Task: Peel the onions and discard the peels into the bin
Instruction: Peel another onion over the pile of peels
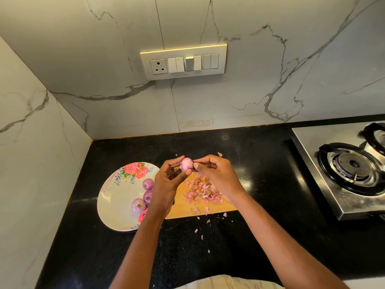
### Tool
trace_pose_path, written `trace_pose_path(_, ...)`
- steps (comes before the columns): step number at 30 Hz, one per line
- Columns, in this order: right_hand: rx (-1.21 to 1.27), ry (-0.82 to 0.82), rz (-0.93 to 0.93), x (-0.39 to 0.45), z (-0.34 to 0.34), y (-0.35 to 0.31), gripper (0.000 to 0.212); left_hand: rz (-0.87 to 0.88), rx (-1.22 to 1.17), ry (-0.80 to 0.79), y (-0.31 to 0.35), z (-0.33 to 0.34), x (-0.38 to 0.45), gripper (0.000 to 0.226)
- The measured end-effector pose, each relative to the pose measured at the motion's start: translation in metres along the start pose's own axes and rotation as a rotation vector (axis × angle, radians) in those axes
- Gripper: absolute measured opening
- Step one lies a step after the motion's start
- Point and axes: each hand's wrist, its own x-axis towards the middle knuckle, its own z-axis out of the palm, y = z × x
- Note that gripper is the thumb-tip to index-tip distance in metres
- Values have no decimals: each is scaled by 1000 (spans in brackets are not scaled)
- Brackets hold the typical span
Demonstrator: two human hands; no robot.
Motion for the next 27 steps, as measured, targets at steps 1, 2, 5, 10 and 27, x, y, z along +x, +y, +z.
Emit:
trace_pose_path(1,-5,-6,2,0,-1,0,17,4,1,3,1,1,0,47)
trace_pose_path(2,-14,-8,4,0,-1,0,18,11,5,5,1,1,0,48)
trace_pose_path(5,-35,1,18,1,-3,0,17,19,11,10,2,2,0,54)
trace_pose_path(10,-82,17,-5,0,-4,-1,15,21,17,12,0,1,0,52)
trace_pose_path(27,-164,55,-25,6,-9,-7,18,-29,-81,-56,1,2,0,41)
